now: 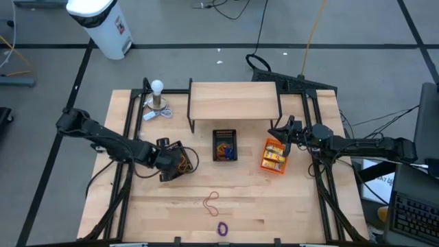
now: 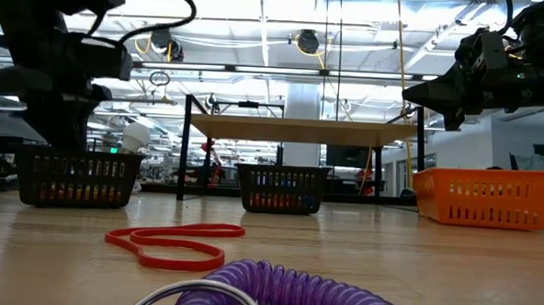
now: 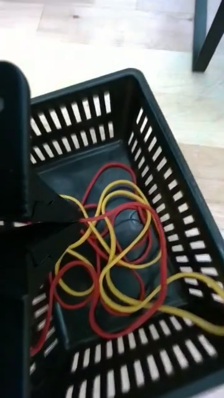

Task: Pick & Place Office Desk Supplies
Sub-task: Put the red rubber band into the left black basket, then put the violet spring keychain into the right black basket

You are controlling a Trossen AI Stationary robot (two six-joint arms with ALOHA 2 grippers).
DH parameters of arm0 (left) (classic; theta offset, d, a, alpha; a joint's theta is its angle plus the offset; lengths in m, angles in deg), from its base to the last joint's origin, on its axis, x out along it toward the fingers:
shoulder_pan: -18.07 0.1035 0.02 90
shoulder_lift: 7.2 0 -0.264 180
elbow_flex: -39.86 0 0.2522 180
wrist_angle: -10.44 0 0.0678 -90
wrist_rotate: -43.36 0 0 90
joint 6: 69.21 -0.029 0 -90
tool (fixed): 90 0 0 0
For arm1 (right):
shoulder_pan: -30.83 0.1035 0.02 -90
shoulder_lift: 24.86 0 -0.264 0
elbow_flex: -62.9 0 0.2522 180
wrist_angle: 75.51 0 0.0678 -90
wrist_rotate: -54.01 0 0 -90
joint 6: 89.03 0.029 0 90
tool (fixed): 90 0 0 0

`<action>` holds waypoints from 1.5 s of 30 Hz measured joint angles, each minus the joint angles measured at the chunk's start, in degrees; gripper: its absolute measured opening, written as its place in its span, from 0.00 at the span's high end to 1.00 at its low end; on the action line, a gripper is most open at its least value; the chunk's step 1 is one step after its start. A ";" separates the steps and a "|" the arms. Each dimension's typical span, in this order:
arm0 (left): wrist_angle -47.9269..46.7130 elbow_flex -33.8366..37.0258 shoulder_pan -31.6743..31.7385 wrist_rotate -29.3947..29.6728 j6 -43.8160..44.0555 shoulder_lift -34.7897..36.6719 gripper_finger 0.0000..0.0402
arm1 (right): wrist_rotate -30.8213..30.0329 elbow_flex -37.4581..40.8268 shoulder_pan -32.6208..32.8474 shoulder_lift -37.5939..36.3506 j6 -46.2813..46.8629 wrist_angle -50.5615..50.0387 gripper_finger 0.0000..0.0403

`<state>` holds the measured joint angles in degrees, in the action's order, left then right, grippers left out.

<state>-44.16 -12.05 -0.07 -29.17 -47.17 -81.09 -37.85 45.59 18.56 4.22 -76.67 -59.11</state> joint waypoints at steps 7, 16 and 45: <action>3.20 0.00 2.14 -0.39 -0.03 -0.67 0.99 | 0.00 0.00 0.00 0.00 0.00 0.00 0.99; 4.10 0.02 3.56 -3.59 0.52 0.92 0.81 | -0.02 0.02 0.00 0.00 0.00 0.00 0.99; 23.98 9.94 2.57 -4.37 -30.59 50.72 0.94 | 0.07 0.01 0.00 -0.02 -2.70 0.02 0.99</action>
<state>-20.18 -2.11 2.51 -33.54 -77.76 -30.36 -37.79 45.60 18.56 4.20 -79.37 -59.09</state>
